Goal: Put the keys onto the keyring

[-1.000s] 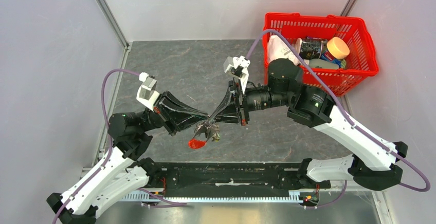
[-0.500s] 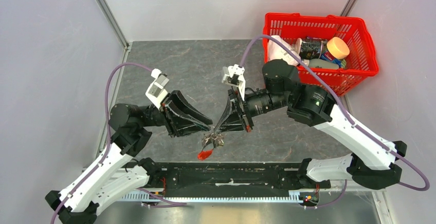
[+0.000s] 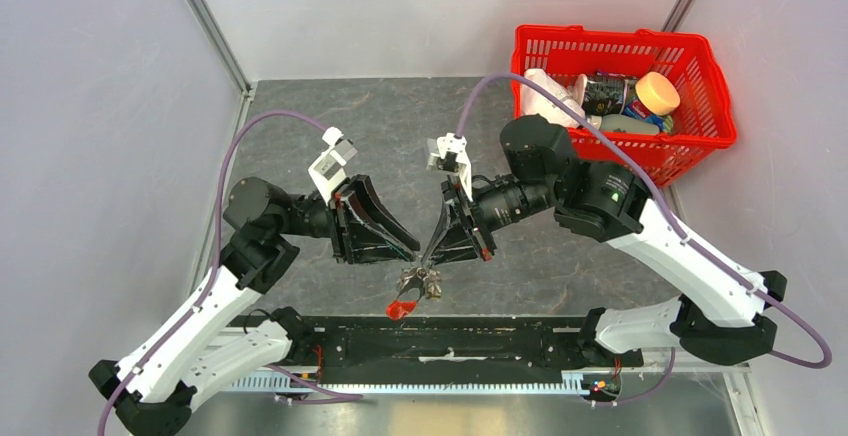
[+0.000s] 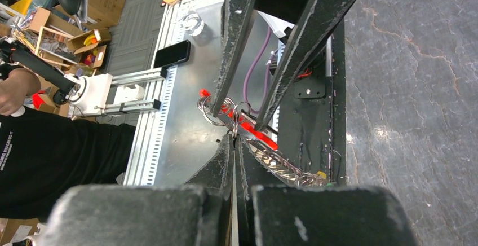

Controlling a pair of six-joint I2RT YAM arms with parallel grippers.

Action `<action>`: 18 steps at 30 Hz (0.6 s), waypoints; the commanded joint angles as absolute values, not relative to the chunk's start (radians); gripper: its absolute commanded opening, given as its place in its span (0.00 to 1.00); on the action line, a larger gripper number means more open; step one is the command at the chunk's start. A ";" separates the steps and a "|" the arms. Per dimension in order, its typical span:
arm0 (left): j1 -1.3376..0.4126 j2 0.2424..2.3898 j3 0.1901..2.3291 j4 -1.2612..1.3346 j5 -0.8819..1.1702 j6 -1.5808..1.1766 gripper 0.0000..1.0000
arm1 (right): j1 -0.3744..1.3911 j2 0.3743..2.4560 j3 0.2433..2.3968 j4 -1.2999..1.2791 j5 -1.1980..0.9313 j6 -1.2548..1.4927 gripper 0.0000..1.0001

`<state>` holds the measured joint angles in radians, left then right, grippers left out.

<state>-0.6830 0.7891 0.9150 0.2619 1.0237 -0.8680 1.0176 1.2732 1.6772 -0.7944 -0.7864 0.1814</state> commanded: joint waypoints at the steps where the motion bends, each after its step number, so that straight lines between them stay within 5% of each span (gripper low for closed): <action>1: -0.687 0.794 0.967 0.196 1.075 -0.812 0.35 | 1.022 1.284 1.740 -0.800 -0.768 0.157 0.00; 18: -0.687 0.815 1.027 -0.026 1.103 -0.677 0.21 | 1.034 1.329 1.787 -0.844 -0.698 0.138 0.00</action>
<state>-0.6830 0.8116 0.9756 0.0616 1.0584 -0.7586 1.0264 1.3254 1.7363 -0.8803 -0.7208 0.1551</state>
